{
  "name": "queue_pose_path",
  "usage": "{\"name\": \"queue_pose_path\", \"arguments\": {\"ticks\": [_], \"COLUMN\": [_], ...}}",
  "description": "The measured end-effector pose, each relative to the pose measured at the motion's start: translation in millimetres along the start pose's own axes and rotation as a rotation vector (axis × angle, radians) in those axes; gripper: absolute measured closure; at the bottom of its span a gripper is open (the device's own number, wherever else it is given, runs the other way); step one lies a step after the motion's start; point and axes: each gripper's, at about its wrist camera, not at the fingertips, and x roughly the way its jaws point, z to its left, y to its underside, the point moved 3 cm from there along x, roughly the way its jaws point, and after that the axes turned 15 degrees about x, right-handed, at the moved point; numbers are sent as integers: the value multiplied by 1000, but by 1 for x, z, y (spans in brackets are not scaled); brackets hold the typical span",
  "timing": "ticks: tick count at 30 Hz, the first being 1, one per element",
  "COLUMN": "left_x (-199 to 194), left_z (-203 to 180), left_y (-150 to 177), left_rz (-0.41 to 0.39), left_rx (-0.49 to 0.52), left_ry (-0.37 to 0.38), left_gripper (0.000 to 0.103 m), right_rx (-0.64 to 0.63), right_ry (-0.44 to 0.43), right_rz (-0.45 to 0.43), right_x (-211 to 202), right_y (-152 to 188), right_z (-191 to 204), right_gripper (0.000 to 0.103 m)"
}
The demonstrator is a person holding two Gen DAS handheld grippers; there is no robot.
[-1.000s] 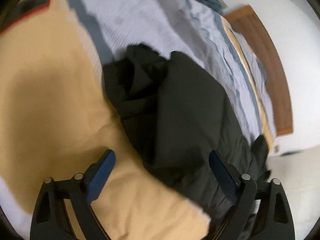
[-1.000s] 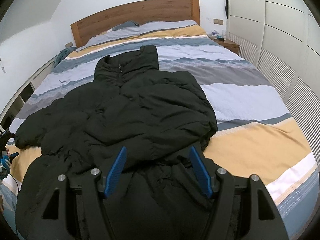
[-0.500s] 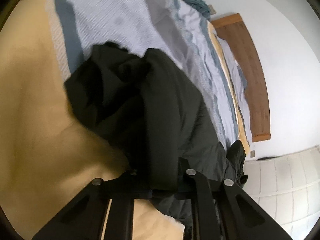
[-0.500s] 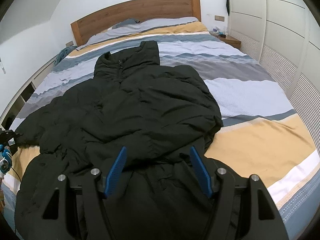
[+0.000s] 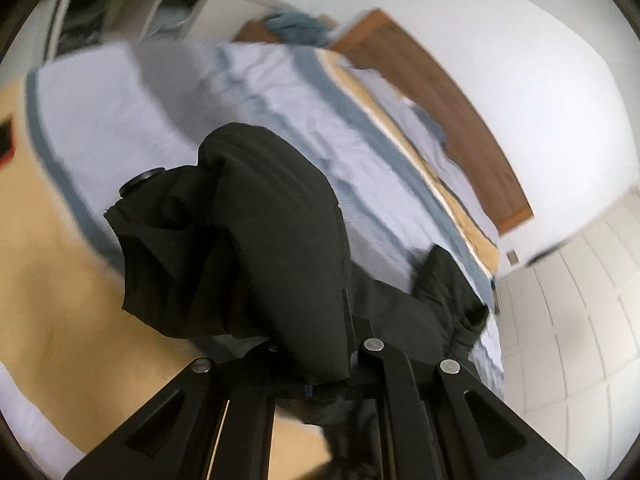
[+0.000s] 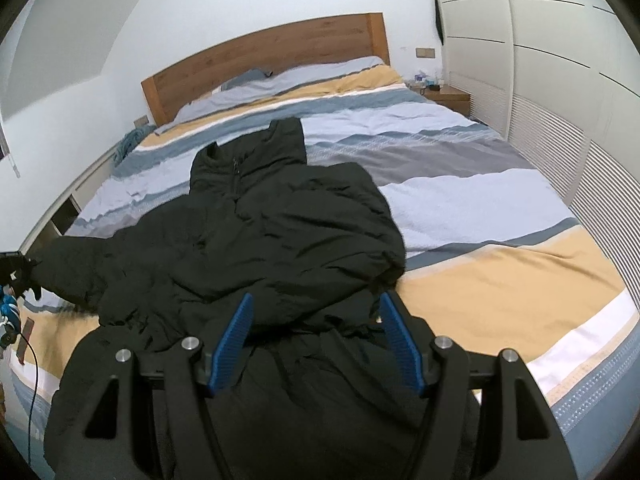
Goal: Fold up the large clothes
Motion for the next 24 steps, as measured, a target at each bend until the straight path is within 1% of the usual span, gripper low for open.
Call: {"name": "queue_pose_path", "arguments": {"ticks": [4,9,12,16,20,22,24], "left_x": [-12,-7,5,28,52,65,77], "left_z": [-63,-135,-178,-219,-244,-253,-257], "left_y": [-5,11,33,71,115,140,156], "left_rz": [-8,20,54,111,177,215,245], "left_rx": [126,258,342,436,518,559,589], "left_ry": [34,67,91,111,95,76,54], "left_gripper": [96,96,96,96,96,96,96], "right_rx": [17,43,48,47,67,76,84], "right_ry": [-7,-13,-10,3,12,18,21], "right_rz": [-32,-54,-60,-63,-69,-70,-67], "right_x": [-17,-32,-38,-43,-47,-48,-48], "right_y": [-6,-8,-7,-5,-6,-6,-6], "right_z": [-15,-34,-43,-54,-70,-77,-82], "right_gripper": [38,38,38,38,38,38,38]}}
